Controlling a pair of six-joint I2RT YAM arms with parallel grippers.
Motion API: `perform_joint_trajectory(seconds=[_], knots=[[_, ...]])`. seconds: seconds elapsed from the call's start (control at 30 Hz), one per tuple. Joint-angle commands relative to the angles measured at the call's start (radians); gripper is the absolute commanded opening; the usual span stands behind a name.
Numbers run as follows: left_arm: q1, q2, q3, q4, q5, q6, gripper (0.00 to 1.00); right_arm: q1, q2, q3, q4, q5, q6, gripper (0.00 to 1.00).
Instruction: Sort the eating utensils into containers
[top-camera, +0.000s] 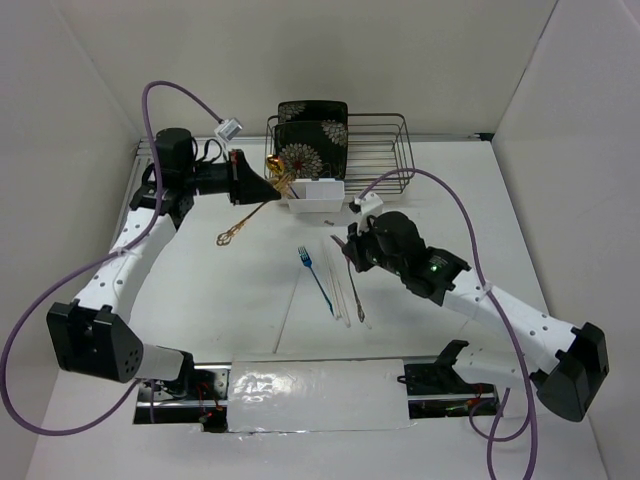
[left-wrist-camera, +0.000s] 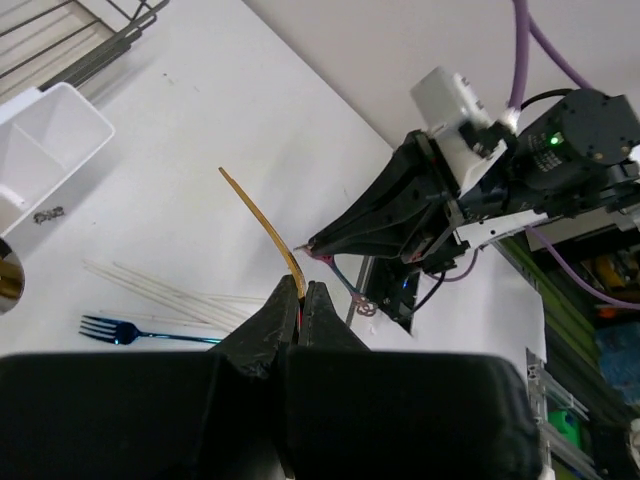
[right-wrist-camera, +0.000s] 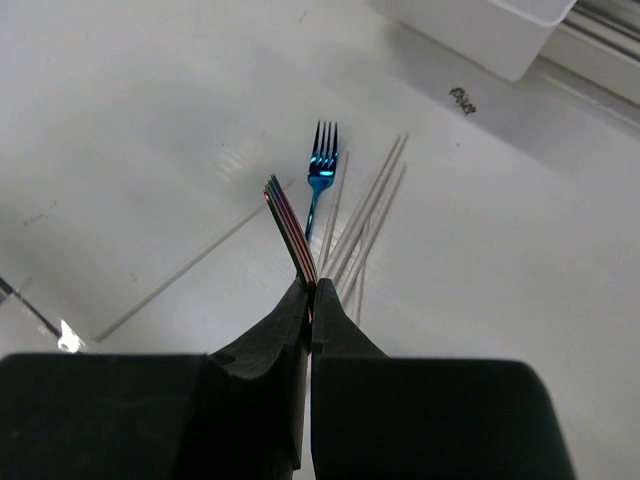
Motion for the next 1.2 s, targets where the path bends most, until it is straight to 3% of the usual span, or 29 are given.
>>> perform_joint_trajectory(seconds=[0.0,0.17,0.23,0.33,0.47,0.53,0.77,0.87,1.17], knots=[[0.018,-0.077,-0.023,0.019,-0.074,0.067,0.00,-0.001,0.043,0.128,0.116,0.124,0.055,0.00],[0.066,-0.128,-0.067,0.036,-0.097,0.080,0.00,-0.026,0.128,0.220,0.289,0.140,-0.024,0.00],[0.089,-0.142,-0.084,0.057,-0.069,0.081,0.00,-0.044,0.200,0.294,0.345,0.106,-0.134,0.00],[0.136,-0.175,-0.138,0.140,0.000,0.100,0.00,-0.102,0.321,0.407,0.428,-0.003,-0.205,0.00],[0.144,-0.197,-0.187,0.229,0.027,0.139,0.00,-0.211,0.460,0.470,0.612,-0.150,-0.176,0.00],[0.144,-0.195,-0.201,0.225,-0.008,0.161,0.00,-0.228,0.511,0.516,0.653,-0.181,-0.188,0.00],[0.155,-0.257,-0.339,0.465,-0.210,0.126,0.00,-0.245,0.686,0.620,0.793,-0.213,-0.233,0.00],[0.156,-0.249,-0.328,0.545,-0.258,0.155,0.00,-0.258,0.767,0.670,0.804,-0.256,-0.233,0.00],[0.187,-0.172,-0.317,0.574,-0.246,0.169,0.00,-0.268,0.832,0.673,0.901,-0.267,-0.331,0.00]])
